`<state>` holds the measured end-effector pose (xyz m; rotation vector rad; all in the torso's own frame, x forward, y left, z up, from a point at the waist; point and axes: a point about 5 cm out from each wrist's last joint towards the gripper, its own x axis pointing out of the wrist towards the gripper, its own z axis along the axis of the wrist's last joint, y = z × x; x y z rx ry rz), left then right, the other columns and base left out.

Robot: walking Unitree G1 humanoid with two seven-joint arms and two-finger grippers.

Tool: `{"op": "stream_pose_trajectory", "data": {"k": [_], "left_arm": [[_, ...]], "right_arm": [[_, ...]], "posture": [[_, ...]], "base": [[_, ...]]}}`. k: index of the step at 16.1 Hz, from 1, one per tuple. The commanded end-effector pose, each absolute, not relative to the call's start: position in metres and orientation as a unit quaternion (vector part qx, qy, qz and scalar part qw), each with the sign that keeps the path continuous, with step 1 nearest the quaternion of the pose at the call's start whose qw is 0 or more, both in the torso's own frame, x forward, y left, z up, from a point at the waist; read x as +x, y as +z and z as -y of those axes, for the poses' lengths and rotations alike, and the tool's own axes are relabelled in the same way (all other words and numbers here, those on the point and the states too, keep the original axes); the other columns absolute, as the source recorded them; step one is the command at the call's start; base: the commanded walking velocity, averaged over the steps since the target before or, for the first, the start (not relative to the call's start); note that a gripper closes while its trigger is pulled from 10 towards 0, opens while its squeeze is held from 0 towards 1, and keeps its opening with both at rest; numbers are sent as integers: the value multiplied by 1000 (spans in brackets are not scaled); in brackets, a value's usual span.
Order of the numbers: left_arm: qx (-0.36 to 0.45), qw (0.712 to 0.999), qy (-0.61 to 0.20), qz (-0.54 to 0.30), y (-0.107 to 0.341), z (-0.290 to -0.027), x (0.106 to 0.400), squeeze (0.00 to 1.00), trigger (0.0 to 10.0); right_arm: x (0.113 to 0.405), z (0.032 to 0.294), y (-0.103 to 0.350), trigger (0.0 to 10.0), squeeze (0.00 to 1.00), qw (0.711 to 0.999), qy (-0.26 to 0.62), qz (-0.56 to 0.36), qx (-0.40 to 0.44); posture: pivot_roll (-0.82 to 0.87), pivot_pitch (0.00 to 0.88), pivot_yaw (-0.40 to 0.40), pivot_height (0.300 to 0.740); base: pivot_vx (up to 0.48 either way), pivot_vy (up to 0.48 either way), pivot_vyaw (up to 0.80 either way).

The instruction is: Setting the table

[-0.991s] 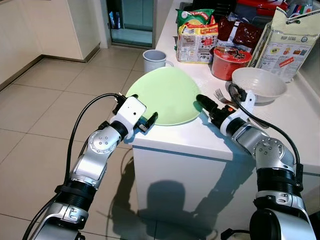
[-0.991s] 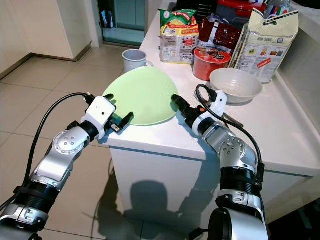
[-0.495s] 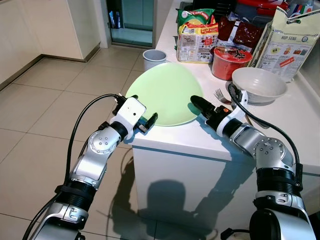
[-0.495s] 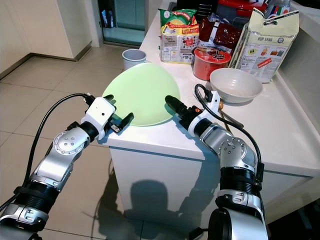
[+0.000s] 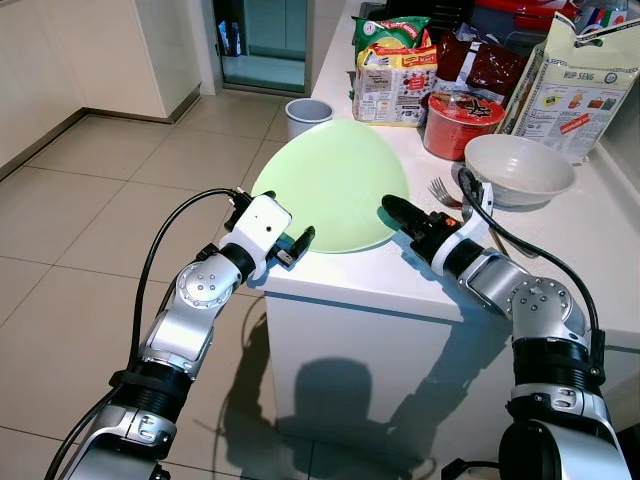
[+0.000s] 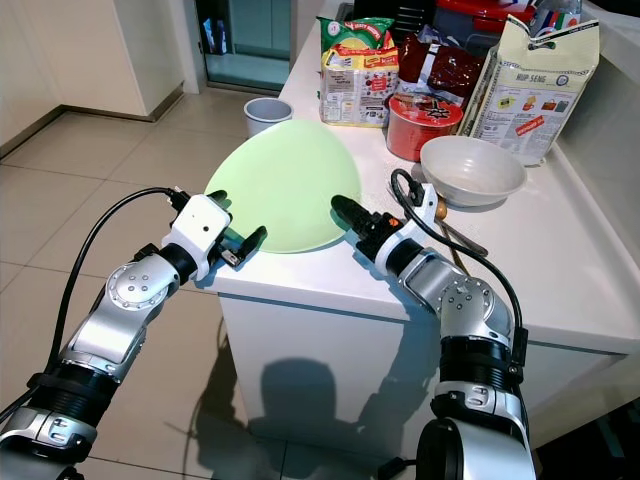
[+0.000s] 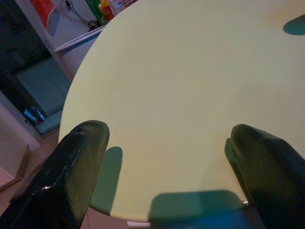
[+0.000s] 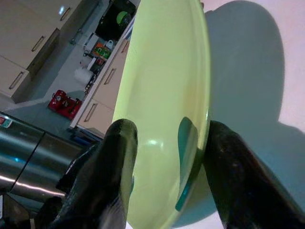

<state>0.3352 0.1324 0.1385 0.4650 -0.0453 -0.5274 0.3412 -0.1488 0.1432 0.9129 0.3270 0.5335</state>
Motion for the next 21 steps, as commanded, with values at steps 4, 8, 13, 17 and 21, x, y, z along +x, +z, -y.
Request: {"op": "stream_pose_trajectory", "data": {"k": [4,8,13,17,21], "left_arm": [[241,931,-272,-20,122,-133,332,0,10000],[246,930,-274,-14,125,-133,333,0,10000],[246,930,-273,-4,130,-130,334,0,10000],[238,933,-268,19,140,-125,336,0,10000],[136,941,-275,146,203,-113,324,0,10000]], "right_arm": [[339,149,142,0,0,848,254,-152,439],[339,147,142,0,0,848,253,-151,440],[338,151,140,0,0,849,248,-147,443],[335,154,139,0,0,851,240,-143,444],[324,163,144,0,0,857,230,-125,444]], "posture": [[-36,0,-43,740],[-34,0,-38,740],[-36,0,-32,740],[-40,0,-29,740],[-36,0,-29,740]], "base": [[0,0,0],[0,0,0],[0,0,0],[0,0,0],[0,0,0]]}}
